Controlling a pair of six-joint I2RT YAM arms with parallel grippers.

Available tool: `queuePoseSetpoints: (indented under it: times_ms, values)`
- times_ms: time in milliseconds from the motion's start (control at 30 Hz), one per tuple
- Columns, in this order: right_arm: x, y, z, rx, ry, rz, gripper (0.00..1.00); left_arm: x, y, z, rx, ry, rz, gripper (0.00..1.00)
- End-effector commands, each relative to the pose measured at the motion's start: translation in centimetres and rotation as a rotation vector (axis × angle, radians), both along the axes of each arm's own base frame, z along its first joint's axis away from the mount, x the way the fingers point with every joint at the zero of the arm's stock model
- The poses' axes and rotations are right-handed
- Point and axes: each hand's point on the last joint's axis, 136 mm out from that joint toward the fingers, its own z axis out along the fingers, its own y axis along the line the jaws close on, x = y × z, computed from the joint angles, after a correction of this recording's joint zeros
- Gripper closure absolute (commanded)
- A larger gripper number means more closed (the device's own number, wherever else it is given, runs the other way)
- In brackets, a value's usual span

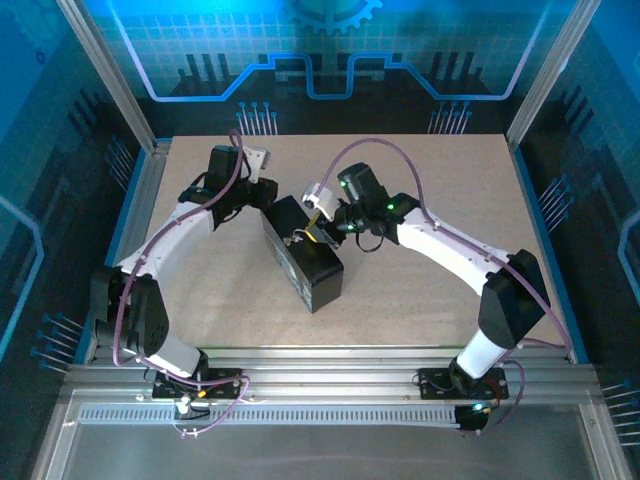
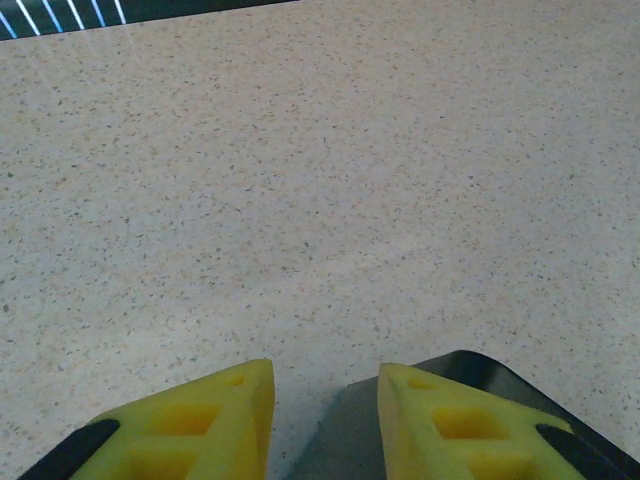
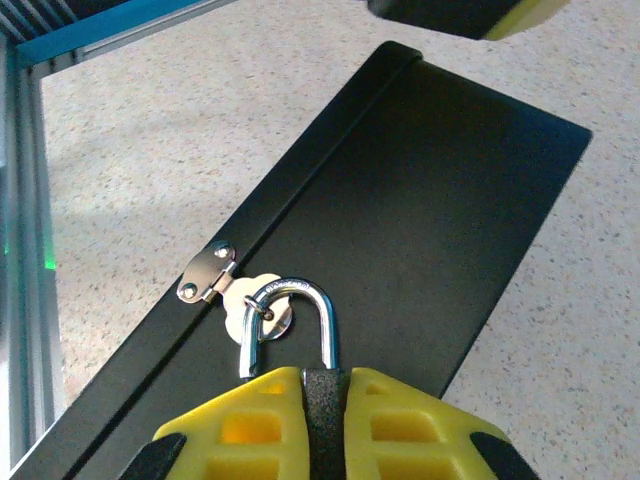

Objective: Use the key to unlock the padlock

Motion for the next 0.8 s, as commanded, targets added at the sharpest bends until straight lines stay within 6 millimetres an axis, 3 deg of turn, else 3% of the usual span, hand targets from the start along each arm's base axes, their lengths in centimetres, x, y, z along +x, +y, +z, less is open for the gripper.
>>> queuePoseSetpoints:
  times_ms: [0,133,400,533,767]
  values:
    - [2.0,-0.4,1.2,0.034,-0.021,-0.181,1.00,-1.3,0.2,-1.0,0.023,0.044,0.024,0.67]
    - [2.6,0.4,1.9,0.070,-0.010,-0.258,1.00,-1.7,-0.5,-1.5,0.020,0.062,0.004,0.68]
    - [4.4,0.6,1.1,0.050,0.032,-0.399,1.00,-1.7,-1.1,-2.7,0.014,0.105,-0.012,0.73]
    - [5.0,1.4,1.0,0.083,0.049,-0.460,1.00,-1.8,-1.7,-3.5,-0.010,0.139,-0.032,0.80]
    - [5.8,2.8,1.5,0.137,0.056,-0.528,1.00,-1.7,-2.1,-4.0,-0.009,0.151,-0.050,0.83]
